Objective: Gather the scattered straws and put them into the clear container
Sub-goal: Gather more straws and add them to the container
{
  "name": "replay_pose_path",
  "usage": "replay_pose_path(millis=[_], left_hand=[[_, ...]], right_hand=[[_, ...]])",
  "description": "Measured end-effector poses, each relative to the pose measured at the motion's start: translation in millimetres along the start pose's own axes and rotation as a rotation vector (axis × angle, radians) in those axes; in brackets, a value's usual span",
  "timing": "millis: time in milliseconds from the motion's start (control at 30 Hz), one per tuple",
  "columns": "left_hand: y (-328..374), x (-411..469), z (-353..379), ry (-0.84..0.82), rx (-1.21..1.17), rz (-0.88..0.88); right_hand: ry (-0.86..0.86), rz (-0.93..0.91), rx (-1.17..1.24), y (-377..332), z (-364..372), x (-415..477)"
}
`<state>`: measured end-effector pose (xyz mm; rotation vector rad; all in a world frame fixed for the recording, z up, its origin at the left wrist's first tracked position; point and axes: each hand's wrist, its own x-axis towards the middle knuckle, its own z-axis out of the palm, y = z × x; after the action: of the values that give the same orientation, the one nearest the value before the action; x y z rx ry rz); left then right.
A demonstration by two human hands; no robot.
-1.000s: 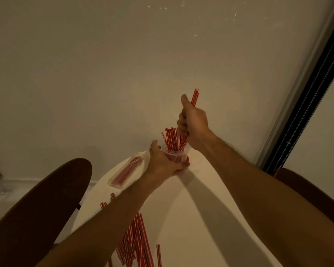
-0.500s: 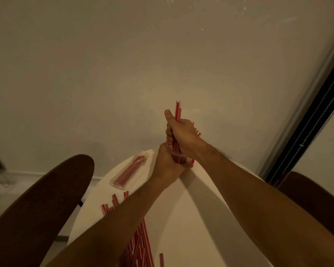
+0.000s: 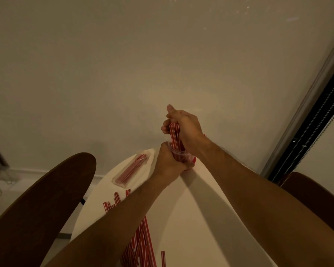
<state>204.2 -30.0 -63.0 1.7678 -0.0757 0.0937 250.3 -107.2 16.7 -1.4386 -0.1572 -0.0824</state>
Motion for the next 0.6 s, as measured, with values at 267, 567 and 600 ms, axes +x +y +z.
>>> replay_pose_path(millis=[267,567,600], left_hand=[[2.5,-2.9,-1.9,0.007,-0.041,-0.004],[29.0,-46.3,-35.9,-0.148,0.122,-0.099],[29.4,-54.3,-46.6,-0.171,0.166,-0.081]], right_hand=[[0.106,-0.295,-0.203,-24.8,-5.6,2.5],[0.119,-0.429,-0.34,-59.4,-15.2,-78.6],[0.123,-0.414,-0.384,-58.3,-16.8,-93.8]])
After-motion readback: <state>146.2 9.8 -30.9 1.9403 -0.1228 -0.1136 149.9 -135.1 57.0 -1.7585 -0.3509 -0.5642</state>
